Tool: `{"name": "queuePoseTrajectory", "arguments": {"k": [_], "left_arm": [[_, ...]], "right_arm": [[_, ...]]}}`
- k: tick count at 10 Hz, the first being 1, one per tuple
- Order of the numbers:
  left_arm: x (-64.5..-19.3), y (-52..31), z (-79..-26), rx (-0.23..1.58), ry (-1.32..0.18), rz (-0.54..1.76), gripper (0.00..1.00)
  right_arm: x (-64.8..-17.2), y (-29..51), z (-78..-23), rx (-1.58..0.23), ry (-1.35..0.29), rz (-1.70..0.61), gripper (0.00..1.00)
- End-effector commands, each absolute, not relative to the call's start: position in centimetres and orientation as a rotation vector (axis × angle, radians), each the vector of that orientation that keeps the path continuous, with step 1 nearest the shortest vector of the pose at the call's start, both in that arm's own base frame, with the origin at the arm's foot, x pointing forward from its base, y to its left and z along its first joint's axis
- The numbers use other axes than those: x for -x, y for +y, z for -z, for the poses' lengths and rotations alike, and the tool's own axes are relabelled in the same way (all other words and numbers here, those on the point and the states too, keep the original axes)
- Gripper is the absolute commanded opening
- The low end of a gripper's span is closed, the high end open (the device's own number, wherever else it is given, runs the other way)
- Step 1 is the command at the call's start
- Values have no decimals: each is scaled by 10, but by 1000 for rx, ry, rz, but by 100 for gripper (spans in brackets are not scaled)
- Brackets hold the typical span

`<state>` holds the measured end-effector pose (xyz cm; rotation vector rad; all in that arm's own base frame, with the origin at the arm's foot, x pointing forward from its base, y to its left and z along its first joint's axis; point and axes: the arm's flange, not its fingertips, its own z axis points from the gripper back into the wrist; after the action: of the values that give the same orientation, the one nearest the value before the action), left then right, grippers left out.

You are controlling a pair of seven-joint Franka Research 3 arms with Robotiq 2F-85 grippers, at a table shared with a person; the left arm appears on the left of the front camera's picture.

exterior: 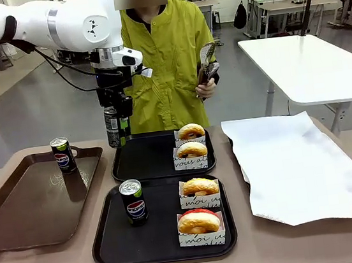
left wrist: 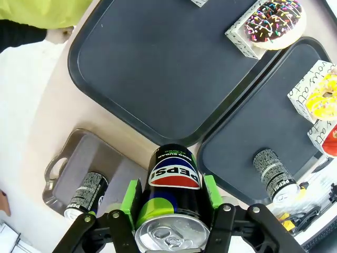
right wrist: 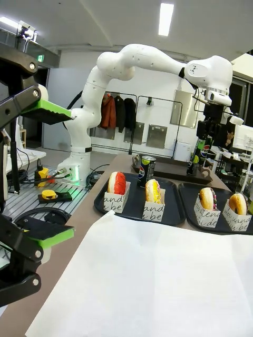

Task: Set up donuts and drinks on trays.
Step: Pick up one Pepsi coke from the Handle tray and place it on the Flat Tray without a Pepsi coke.

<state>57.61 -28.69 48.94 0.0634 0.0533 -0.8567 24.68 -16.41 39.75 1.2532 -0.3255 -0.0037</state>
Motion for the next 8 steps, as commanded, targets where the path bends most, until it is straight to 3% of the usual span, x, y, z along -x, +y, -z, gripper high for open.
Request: {"name": "queuePoseTrajectory", "arguments": {"k": [1,3,8], "left_arm": [[-572,-289,-480,-50,-43,788,58],[-574,-296,-462,-50,-126,674,58],[-604,-320,-415,-24,-135,633,58]], "right_arm": [[-250,-164,-398,-1273,-355,-2,100],[-250,-164,-398,-1273,-355,-2,100],[-250,-164,-398,-1273,-355,-2,100]]}}
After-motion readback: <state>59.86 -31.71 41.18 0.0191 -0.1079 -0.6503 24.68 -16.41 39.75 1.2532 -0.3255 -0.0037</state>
